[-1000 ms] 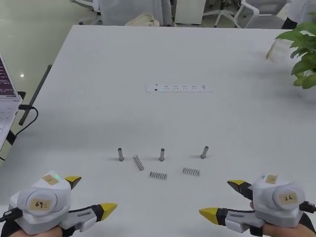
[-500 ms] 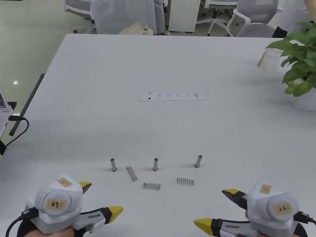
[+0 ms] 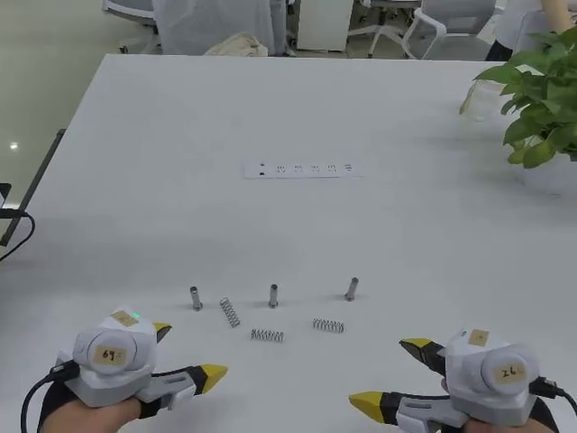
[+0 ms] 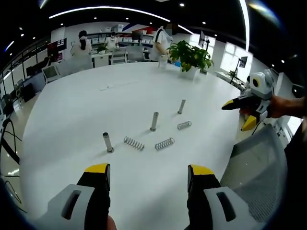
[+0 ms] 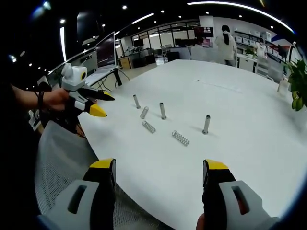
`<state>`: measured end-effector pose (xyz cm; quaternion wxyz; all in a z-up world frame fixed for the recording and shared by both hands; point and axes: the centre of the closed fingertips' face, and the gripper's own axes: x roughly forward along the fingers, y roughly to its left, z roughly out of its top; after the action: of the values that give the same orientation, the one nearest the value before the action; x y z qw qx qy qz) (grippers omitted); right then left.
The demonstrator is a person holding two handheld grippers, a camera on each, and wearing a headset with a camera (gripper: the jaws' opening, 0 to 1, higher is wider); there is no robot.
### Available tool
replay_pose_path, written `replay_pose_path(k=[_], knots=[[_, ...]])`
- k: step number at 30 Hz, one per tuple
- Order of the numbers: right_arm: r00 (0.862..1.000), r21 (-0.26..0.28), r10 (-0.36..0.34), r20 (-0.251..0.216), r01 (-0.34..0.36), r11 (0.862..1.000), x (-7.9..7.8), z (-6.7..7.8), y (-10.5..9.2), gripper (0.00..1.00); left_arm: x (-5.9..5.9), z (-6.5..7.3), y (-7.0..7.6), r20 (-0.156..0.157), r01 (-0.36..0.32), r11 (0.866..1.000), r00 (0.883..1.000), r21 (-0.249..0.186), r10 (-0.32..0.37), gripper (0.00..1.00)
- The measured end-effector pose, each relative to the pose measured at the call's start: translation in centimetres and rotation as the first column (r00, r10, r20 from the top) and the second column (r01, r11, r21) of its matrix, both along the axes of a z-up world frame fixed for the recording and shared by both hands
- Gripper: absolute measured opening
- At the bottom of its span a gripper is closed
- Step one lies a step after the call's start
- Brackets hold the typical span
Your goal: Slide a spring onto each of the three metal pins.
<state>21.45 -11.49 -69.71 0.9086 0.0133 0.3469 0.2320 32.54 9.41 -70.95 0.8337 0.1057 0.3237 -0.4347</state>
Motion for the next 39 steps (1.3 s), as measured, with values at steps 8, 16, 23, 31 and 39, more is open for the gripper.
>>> replay_pose_path(k=[8, 16, 23, 31, 39], knots=[[1.0, 0.004, -0.014, 0.009, 0.014, 1.0, 0.4, 0.4, -0.3, 0.73, 0.6, -0.9, -1.3, -0.018, 0.026, 1.0, 1.0, 0.009, -0.026, 0.61], [1.0, 0.006, -0.023, 0.008, 0.023, 1.0, 0.3, 0.5, -0.5, 0.73, 1.4, -1.8, -2.9, -0.046, 0.028, 1.0, 0.999, -0.007, -0.029, 0.62], [1.0, 0.006, -0.028, 0.002, 0.028, 1.0, 0.2, 0.5, -0.5, 0.73, 2.7, -2.7, -4.3, -0.062, 0.021, 1.0, 0.998, -0.021, -0.023, 0.6], [0.999, 0.014, -0.035, 0.006, 0.035, 0.999, 0.5, 0.6, -0.3, 0.72, 4.3, -3.7, -5.0, -0.079, -0.034, 0.999, 0.996, -0.018, 0.032, 0.55], [0.999, 0.016, -0.039, 0.001, 0.039, 0.999, 0.5, 0.5, -0.5, 0.72, 5.4, -4.9, -5.3, -0.093, -0.095, 0.995, 0.991, 0.005, 0.095, 0.44]])
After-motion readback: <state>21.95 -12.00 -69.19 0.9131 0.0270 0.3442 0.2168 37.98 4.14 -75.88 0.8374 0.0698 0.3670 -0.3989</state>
